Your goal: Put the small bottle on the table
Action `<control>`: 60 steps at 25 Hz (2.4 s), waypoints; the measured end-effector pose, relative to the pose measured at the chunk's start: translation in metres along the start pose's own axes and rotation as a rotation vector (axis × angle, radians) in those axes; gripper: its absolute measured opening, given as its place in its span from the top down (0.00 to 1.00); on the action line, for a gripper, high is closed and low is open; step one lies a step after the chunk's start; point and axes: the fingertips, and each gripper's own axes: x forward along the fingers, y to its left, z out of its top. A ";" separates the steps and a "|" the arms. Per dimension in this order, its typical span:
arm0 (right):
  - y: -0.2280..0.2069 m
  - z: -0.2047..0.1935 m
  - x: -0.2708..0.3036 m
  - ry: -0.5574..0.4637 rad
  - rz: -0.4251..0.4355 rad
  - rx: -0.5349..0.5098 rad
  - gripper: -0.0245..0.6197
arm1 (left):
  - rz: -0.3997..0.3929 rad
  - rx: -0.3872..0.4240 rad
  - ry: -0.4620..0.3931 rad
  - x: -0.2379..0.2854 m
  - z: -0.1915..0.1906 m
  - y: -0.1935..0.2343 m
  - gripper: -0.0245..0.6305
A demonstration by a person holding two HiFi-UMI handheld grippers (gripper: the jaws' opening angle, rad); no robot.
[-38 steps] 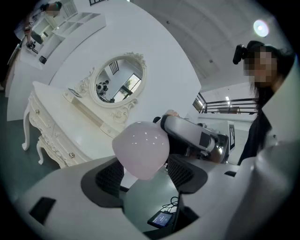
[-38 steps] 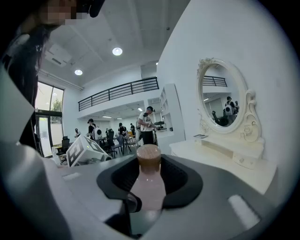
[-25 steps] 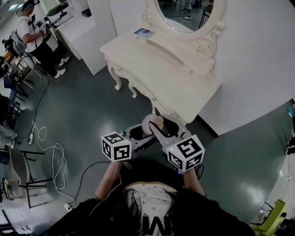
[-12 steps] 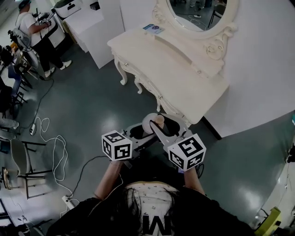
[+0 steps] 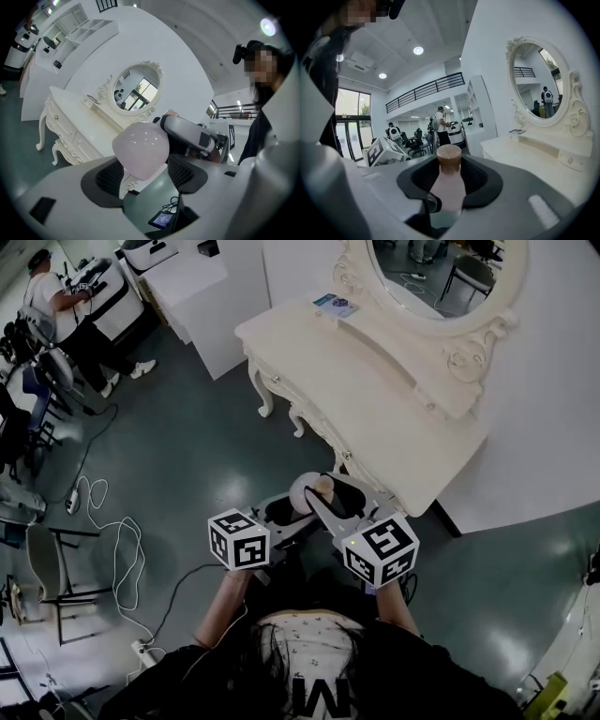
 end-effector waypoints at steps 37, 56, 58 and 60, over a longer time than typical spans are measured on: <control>-0.072 0.084 0.296 0.012 -0.190 0.030 0.73 | -0.157 -0.008 0.083 -0.045 0.197 0.240 0.54; -0.191 0.119 0.380 0.014 -0.118 0.076 0.73 | -0.086 -0.016 0.065 0.029 0.285 0.333 0.54; -0.208 0.124 0.384 0.012 -0.128 0.085 0.73 | -0.091 -0.014 0.082 0.044 0.294 0.340 0.54; -0.224 0.125 0.385 0.012 -0.140 0.101 0.73 | -0.096 -0.015 0.106 0.057 0.299 0.344 0.54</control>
